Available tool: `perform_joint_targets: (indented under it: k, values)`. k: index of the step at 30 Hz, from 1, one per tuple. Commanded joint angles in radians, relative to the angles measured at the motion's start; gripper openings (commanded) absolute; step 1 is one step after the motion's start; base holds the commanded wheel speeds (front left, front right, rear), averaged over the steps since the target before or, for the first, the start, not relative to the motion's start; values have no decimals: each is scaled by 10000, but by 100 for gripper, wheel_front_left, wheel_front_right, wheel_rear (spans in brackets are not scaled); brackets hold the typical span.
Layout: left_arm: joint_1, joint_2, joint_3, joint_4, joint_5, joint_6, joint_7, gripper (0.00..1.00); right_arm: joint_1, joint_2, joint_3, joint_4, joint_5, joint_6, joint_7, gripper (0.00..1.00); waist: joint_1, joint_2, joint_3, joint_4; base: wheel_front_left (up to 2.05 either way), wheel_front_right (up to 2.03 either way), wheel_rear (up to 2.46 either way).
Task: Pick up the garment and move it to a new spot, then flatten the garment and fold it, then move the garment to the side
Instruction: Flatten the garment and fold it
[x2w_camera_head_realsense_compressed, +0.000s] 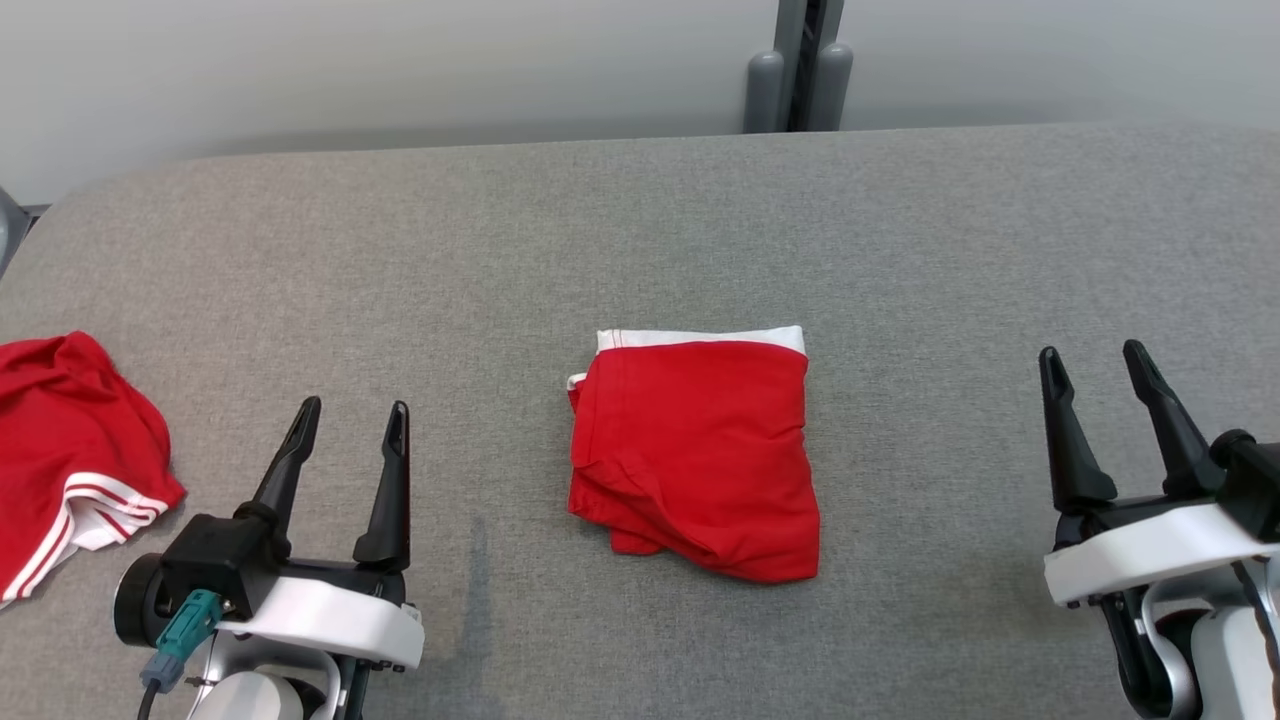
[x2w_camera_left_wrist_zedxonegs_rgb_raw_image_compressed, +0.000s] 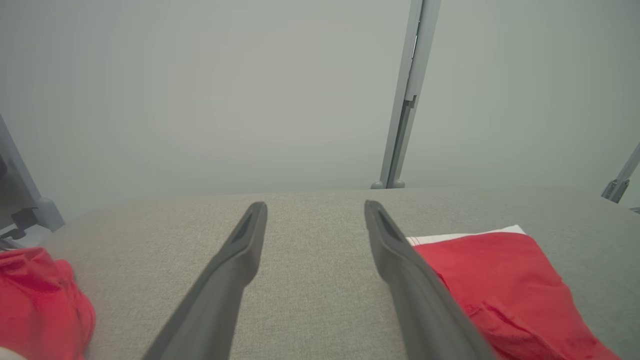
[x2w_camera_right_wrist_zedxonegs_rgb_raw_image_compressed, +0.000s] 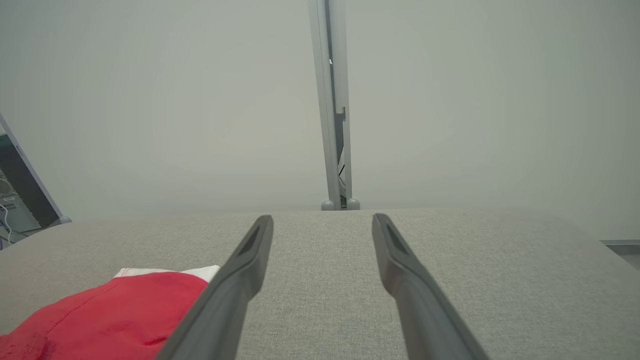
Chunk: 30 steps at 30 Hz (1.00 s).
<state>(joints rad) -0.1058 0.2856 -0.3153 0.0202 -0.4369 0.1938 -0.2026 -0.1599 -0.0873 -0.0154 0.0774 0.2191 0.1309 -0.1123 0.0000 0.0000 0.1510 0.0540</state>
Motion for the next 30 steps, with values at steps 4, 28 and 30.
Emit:
perform_joint_targets:
  k: [4,28,30]
  values:
    - [-282,27,-67,-65,60,-69,-40,100,-497,-163,173,451,41,-4,112,32,0,0,229,293,0,0,0]
    - [-793,-436,-153,482,-120,-315,-487,100,-2960,18,5783,4708,1888,-4,-703,0,0,0,887,1832,0,0,0]
    - [-794,-446,-140,520,-123,-330,-509,100,-3036,14,6302,4838,2075,-4,-774,0,0,0,885,1832,0,0,0]
